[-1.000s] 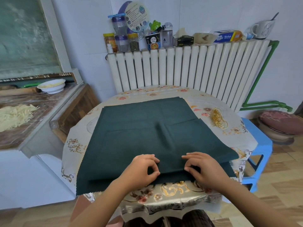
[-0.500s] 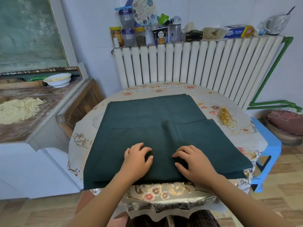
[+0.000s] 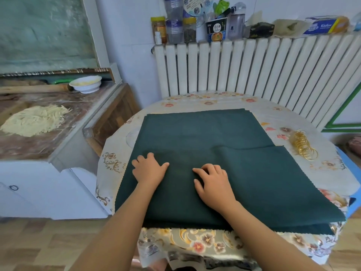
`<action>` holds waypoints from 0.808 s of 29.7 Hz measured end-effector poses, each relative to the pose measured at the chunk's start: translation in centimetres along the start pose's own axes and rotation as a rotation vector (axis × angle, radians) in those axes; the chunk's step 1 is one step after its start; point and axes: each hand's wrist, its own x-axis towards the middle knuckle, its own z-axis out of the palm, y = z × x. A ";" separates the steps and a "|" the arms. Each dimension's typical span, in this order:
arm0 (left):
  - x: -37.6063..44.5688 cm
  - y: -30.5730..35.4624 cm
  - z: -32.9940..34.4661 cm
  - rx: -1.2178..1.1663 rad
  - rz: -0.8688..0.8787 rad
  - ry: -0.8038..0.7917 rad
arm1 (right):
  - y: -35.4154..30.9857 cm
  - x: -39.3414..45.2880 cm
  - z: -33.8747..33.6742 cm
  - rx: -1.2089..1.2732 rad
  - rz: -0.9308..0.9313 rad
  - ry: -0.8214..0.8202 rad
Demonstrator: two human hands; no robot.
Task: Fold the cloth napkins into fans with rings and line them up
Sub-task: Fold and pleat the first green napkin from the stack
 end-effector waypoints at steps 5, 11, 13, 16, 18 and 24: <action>1.2 -0.2 -1.1 -0.383 -0.097 0.021 | 0.2 0.0 0.2 -0.036 -0.021 -0.007; 1.2 -2.1 -2.2 -0.392 -0.105 0.117 | -0.8 0.4 0.4 0.070 -0.069 -0.084; 1.1 -2.8 -2.4 -0.371 -0.106 0.107 | -1.0 0.3 0.4 0.024 -0.081 -0.103; 0.3 -2.8 -2.9 -0.356 -0.062 0.136 | -1.0 0.3 0.0 0.001 -0.070 -0.170; -0.6 -2.1 -3.5 -0.341 0.038 0.166 | -1.0 0.7 -0.3 0.068 -0.042 -0.199; -5.9 1.0 -3.7 -0.132 0.384 0.023 | -1.0 1.6 -3.7 0.991 0.501 -0.090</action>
